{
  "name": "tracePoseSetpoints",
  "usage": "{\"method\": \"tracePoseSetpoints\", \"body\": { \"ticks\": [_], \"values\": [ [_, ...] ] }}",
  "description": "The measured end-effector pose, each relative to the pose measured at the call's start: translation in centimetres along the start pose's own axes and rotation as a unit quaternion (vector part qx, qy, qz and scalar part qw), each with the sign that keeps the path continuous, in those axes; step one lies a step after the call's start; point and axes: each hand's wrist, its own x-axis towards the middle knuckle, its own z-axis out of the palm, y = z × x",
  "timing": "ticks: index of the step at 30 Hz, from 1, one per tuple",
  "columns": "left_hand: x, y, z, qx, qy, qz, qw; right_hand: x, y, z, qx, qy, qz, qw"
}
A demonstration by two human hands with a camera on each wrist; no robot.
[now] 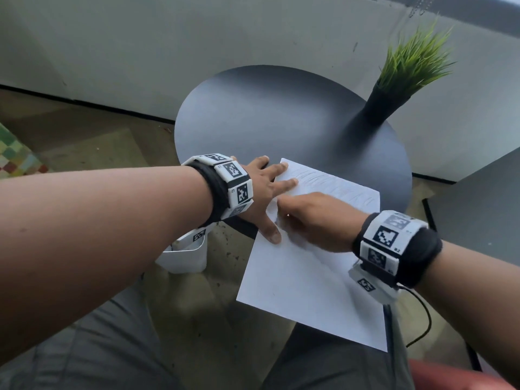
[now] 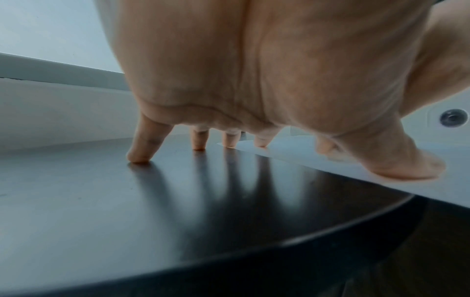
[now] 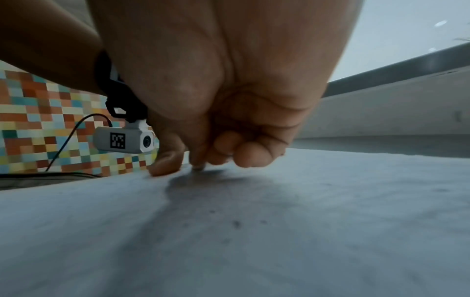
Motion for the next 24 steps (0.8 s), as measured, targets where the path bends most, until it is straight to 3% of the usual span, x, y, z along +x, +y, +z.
{"method": "tracePoseSetpoints", "body": {
  "ticks": [1,4,5,7,9,10,11,14,16,18,20,22,24],
  "values": [
    [0.0,0.1,0.0,0.0,-0.001,-0.001,1.0,0.1,0.6,-0.5,0.007,0.001,0.009,1.0],
    [0.0,0.3,-0.1,0.001,-0.003,-0.005,1.0,0.7,3.6,-1.9,-0.006,0.071,0.17,0.983],
    [-0.1,0.3,-0.2,0.001,-0.004,-0.005,1.0,0.7,3.5,-1.7,-0.013,0.081,0.194,0.978],
    [-0.1,0.4,-0.4,0.003,-0.002,0.0,1.0,0.7,1.7,-0.6,-0.029,0.069,0.117,0.99],
    [-0.2,0.6,-0.6,0.013,-0.002,0.001,1.0,0.0,-0.3,0.2,-0.003,0.007,0.016,1.0],
    [-0.2,0.7,-0.6,0.016,-0.003,0.0,1.0,-0.2,-0.1,-0.1,0.016,-0.014,0.008,1.0],
    [-0.2,0.8,-0.7,0.016,-0.002,0.0,1.0,-0.1,0.7,-0.6,0.03,-0.01,0.03,0.999],
    [-0.2,0.8,-0.6,0.009,-0.001,-0.003,1.0,0.5,3.4,-1.8,0.026,0.066,0.186,0.98],
    [-0.3,0.8,-0.7,0.011,-0.001,-0.003,1.0,0.5,2.7,-1.1,-0.007,0.081,0.162,0.983],
    [-0.3,0.9,-0.8,0.018,-0.001,0.0,1.0,0.0,0.5,-0.1,-0.009,0.029,0.054,0.998],
    [-0.4,1.0,-0.9,0.024,-0.007,-0.002,1.0,-0.7,-0.1,-0.2,0.027,-0.021,0.008,0.999],
    [-0.2,1.0,-0.8,0.019,-0.008,-0.004,1.0,-0.4,1.6,-1.0,0.043,0.006,0.058,0.997],
    [-0.2,1.0,-0.7,0.013,-0.013,-0.007,1.0,0.0,3.2,-1.5,0.039,0.073,0.159,0.984]
  ]
}}
